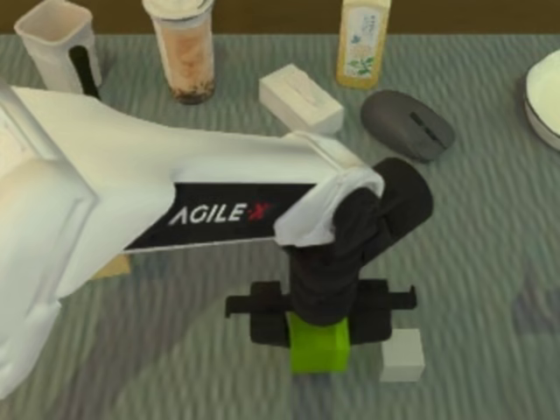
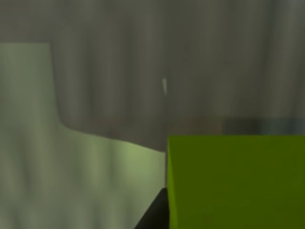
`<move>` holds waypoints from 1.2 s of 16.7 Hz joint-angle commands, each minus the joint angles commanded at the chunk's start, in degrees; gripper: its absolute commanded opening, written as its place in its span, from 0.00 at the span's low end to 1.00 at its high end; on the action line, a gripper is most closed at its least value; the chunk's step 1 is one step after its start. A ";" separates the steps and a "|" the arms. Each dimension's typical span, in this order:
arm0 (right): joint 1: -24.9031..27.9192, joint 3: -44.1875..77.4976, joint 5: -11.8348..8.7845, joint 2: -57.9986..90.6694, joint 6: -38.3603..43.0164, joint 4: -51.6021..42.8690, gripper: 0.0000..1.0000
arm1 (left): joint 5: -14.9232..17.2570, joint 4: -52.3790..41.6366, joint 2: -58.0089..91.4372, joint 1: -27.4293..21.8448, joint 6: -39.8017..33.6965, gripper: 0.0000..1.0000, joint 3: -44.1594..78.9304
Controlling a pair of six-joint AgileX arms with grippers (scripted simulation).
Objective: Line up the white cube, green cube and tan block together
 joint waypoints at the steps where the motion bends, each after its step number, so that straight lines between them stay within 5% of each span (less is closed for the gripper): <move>1: 0.00 0.00 0.00 0.00 0.00 0.00 1.00 | 0.00 0.00 0.00 0.00 0.00 0.30 0.00; 10: 0.00 0.00 0.00 0.00 0.00 0.00 1.00 | 0.00 0.00 0.00 0.00 0.00 0.98 0.00; 20: 0.00 0.00 0.00 0.00 0.00 0.00 1.00 | -0.01 -0.20 -0.08 0.07 -0.01 1.00 0.19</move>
